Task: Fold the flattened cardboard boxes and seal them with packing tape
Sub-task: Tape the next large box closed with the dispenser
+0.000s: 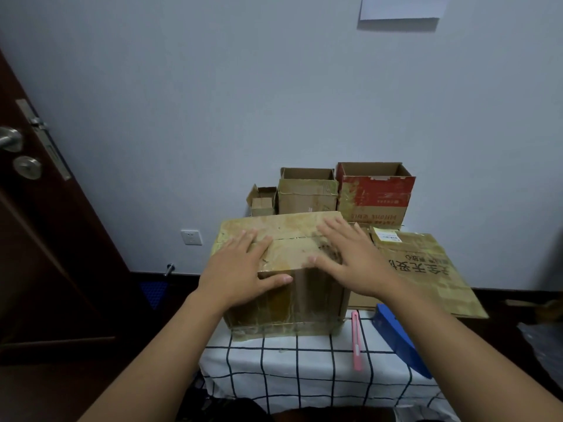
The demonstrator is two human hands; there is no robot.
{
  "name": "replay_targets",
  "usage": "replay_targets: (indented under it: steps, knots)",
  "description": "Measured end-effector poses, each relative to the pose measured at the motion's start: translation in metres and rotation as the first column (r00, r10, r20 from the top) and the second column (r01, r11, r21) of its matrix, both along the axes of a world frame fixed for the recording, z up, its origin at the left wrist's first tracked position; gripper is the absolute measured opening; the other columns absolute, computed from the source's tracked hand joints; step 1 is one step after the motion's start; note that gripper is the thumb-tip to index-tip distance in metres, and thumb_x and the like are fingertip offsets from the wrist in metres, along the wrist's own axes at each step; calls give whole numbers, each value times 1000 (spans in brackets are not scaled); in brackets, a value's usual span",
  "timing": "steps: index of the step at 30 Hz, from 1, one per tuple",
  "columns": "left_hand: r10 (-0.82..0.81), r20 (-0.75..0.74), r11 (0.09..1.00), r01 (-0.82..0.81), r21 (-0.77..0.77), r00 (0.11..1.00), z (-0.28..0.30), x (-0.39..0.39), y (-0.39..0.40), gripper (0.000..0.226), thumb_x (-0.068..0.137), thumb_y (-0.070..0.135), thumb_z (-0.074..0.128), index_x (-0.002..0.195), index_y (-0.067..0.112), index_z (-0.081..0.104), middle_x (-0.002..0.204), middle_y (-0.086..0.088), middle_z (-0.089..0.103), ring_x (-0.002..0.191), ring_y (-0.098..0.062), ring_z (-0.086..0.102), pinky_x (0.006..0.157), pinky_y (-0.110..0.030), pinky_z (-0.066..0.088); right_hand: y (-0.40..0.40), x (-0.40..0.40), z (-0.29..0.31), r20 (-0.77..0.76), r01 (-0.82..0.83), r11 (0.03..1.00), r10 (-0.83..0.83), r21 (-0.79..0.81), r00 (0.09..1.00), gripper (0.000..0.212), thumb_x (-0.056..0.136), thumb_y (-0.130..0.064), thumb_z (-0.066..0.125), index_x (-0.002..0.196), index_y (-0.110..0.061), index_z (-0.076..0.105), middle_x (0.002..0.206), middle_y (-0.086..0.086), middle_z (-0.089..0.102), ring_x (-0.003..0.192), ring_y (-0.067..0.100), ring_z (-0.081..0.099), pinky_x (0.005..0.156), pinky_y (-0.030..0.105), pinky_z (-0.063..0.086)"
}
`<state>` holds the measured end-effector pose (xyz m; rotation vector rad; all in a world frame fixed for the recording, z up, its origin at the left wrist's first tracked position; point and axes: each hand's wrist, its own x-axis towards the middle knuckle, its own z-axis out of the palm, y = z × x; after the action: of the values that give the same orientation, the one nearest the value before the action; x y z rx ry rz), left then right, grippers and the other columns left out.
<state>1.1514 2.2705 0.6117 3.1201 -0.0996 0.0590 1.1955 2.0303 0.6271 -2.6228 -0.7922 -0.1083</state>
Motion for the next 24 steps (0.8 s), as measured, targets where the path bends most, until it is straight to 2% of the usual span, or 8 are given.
replay_targets:
  steps: [3, 5, 9, 12, 14, 18, 21, 24]
  knots:
    - [15, 14, 1000, -15, 7, 1000, 1, 4, 2, 109, 65, 97, 16, 155, 37, 9, 165, 4, 7, 151, -20, 8, 120, -46, 16, -31, 1, -16, -26, 232, 896, -241, 379, 970, 55, 97, -51, 48, 145, -24, 45, 149, -9, 44, 140, 11, 36, 114, 42, 33]
    - [20, 13, 1000, -20, 3, 1000, 2, 6, 1, 108, 66, 96, 18, 155, 37, 10, 165, 5, 9, 151, -21, 10, 119, -47, 19, -55, -2, -32, -67, 347, 803, -361, 486, 930, 42, 97, -42, 53, 132, -20, 59, 130, -4, 61, 121, 14, 54, 98, 39, 47]
    - [19, 35, 1000, -19, -2, 999, 0, 7, 0, 107, 65, 97, 17, 154, 37, 14, 163, 5, 13, 148, -21, 18, 117, -48, 25, -101, -16, -79, -160, 521, 830, -497, 198, 853, 35, 95, -39, 53, 117, -13, 64, 108, 1, 66, 93, 20, 60, 76, 35, 49]
    - [17, 48, 1000, -18, 12, 999, -2, 7, 1, 115, 58, 101, 7, 154, 38, 14, 163, 5, 15, 148, -21, 20, 116, -50, 28, -121, -26, -113, -178, 524, 828, -557, -201, 812, 58, 90, -65, 49, 118, -15, 60, 107, 4, 67, 92, 22, 62, 73, 33, 48]
    - [17, 53, 1000, -18, 15, 998, -3, 8, 1, 118, 56, 102, 5, 154, 38, 14, 163, 5, 16, 147, -21, 22, 115, -50, 30, -126, -30, -127, -163, 479, 787, -570, -388, 805, 58, 86, -74, 45, 105, -20, 55, 95, -2, 62, 88, 19, 60, 75, 33, 45]
    - [14, 63, 1000, -14, 7, 998, -3, 9, 1, 118, 55, 102, 6, 154, 37, 15, 163, 5, 17, 147, -21, 23, 114, -50, 31, -126, -36, -150, -200, 467, 754, -601, -462, 774, 36, 91, -54, 52, 105, -21, 51, 89, -5, 57, 95, 17, 61, 107, 39, 35]
    - [14, 53, 1000, -15, 17, 999, -3, 10, 1, 111, 63, 100, 14, 154, 37, 15, 163, 5, 17, 147, -22, 23, 113, -50, 32, -130, -39, -162, -194, 502, 741, -627, -446, 754, 19, 95, -37, 52, 104, -20, 54, 83, -5, 60, 95, 16, 63, 115, 40, 29]
    - [26, 48, 1000, -26, 11, 999, -3, 12, 2, 120, 54, 104, 6, 154, 39, 15, 163, 5, 17, 146, -22, 24, 112, -51, 33, -130, -41, -165, -177, 501, 752, -614, -429, 770, 22, 96, -35, 54, 110, -18, 54, 95, -3, 68, 99, 16, 63, 116, 39, 26]
